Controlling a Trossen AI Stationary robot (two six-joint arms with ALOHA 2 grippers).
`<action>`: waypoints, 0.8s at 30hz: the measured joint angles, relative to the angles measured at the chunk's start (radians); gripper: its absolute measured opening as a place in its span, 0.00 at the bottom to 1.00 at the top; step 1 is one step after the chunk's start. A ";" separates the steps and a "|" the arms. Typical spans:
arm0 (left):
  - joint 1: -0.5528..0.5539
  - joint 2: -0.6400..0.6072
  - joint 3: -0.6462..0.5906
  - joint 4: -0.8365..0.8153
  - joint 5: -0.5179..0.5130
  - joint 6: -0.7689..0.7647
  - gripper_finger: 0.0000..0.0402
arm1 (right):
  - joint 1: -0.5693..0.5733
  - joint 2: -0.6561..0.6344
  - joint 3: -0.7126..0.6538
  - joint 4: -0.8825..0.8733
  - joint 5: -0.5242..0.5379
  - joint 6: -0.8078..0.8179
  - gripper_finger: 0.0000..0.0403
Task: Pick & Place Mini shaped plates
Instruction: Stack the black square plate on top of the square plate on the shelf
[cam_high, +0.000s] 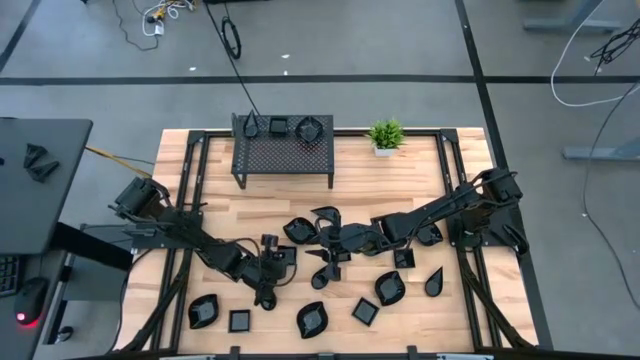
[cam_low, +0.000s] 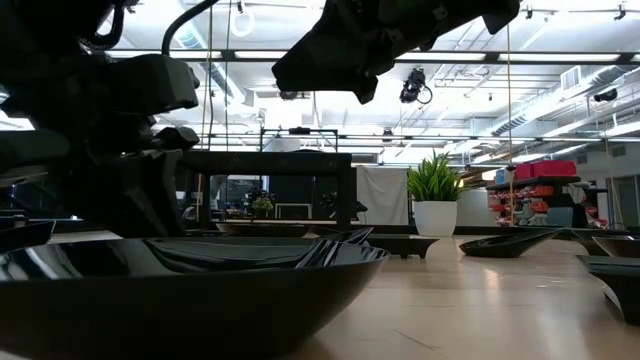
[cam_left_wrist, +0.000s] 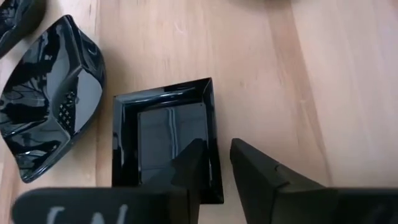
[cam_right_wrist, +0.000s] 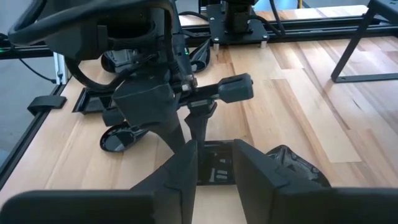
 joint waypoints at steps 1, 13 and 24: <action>0.000 0.000 0.002 -0.001 -0.006 0.000 0.24 | 0.000 0.000 0.000 0.000 0.000 0.000 0.26; -0.005 0.003 0.007 0.000 -0.013 0.000 0.09 | 0.000 0.000 0.000 -0.001 0.000 -0.010 0.26; -0.075 -0.015 0.262 -0.439 -0.138 -0.048 0.02 | 0.015 -0.029 -0.001 -0.143 0.000 -0.026 0.26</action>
